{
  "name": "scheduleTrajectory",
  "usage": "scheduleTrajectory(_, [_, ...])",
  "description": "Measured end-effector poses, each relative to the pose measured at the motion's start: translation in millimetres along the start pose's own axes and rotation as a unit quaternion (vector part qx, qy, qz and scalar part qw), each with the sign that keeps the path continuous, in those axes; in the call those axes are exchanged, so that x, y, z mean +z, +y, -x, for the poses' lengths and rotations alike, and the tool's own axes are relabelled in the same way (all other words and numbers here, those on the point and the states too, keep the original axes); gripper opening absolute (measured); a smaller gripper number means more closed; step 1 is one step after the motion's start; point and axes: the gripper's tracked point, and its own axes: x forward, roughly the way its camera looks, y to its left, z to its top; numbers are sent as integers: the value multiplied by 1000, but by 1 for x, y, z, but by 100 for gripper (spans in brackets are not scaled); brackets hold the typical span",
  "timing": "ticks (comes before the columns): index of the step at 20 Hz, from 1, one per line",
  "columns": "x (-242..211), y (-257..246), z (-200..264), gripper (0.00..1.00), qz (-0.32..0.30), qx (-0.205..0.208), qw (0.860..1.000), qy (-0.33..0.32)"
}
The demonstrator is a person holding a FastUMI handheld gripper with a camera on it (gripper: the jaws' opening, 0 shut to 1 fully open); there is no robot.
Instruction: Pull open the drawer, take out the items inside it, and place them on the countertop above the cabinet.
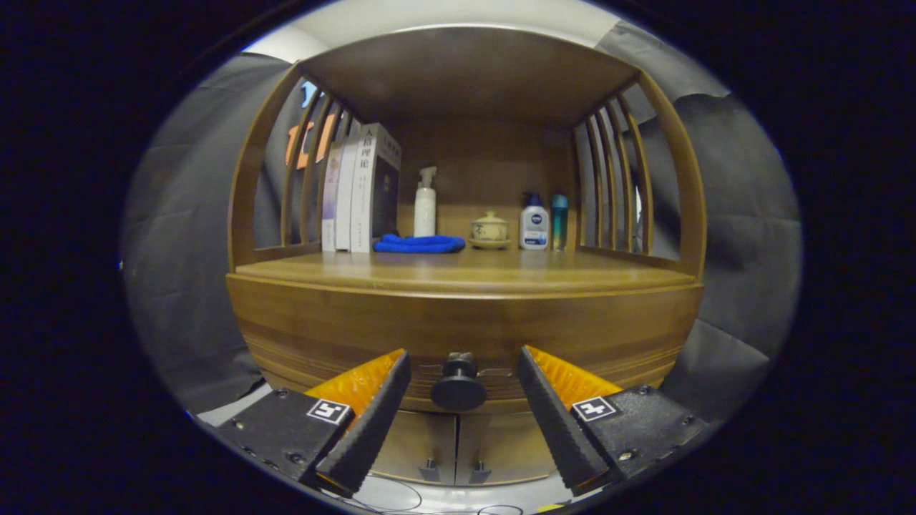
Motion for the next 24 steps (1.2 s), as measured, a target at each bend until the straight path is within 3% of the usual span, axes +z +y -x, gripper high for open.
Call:
scheduleTrajectory(12, [-14, 2, -17, 46, -43, 0, 999, 11])
scheduleTrajectory(17, [-14, 1, -14, 38, -28, 4, 999, 28])
scheduleTrajectory(24, [-22, -2, 22, 36, -23, 2, 999, 40])
